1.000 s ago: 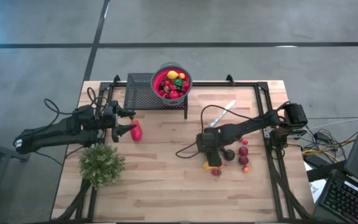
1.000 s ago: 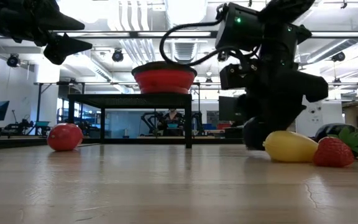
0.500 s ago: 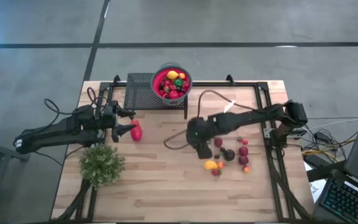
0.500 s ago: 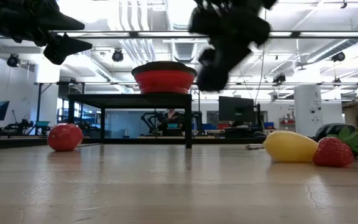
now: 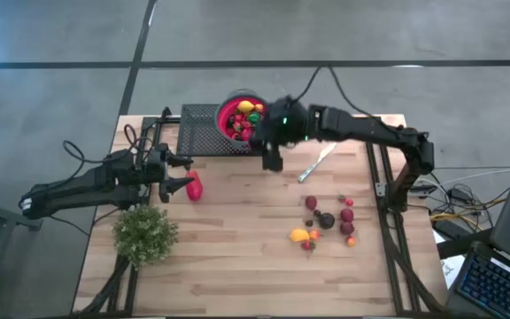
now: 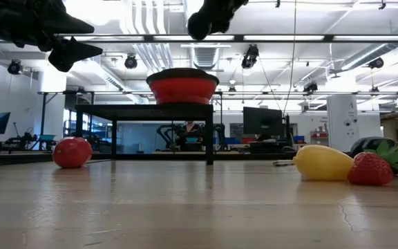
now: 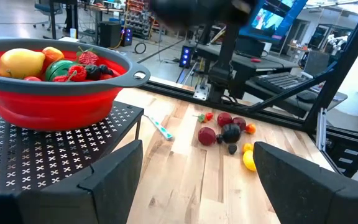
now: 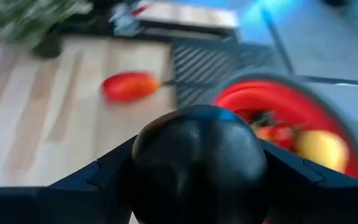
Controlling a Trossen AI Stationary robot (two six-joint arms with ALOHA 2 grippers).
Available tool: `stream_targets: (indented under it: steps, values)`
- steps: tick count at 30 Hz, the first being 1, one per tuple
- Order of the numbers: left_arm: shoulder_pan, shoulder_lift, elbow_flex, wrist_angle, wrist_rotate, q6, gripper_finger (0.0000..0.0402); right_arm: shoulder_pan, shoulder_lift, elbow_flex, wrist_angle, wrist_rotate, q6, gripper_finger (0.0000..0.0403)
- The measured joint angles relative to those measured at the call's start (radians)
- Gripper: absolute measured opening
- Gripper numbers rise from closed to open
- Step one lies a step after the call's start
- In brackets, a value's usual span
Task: Pick & Place Fruit
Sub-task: Put the black plum into the red gray strainer bowl on the shelf
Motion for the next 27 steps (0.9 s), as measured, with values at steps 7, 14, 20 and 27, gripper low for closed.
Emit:
stream_targets:
  steps: [7, 14, 20, 27]
  values:
    - [0.000, 0.000, 0.000, 0.000, 0.000, 0.000, 0.0312, -0.119, 0.002, 0.007, 0.127, -0.005, 0.019, 0.0243]
    - [0.000, 0.000, 0.000, 0.000, 0.000, 0.000, 0.0312, -0.180, 0.054, -0.001, 0.148, -0.008, 0.031, 0.0261]
    - [0.000, 0.000, 0.000, 0.000, 0.000, 0.000, 0.0312, -0.191, 0.065, -0.001, 0.153, -0.001, 0.028, 0.0259]
    - [0.000, 0.000, 0.000, 0.000, 0.000, 0.000, 0.0312, -0.190, 0.065, -0.001, 0.160, 0.031, 0.028, 0.0293]
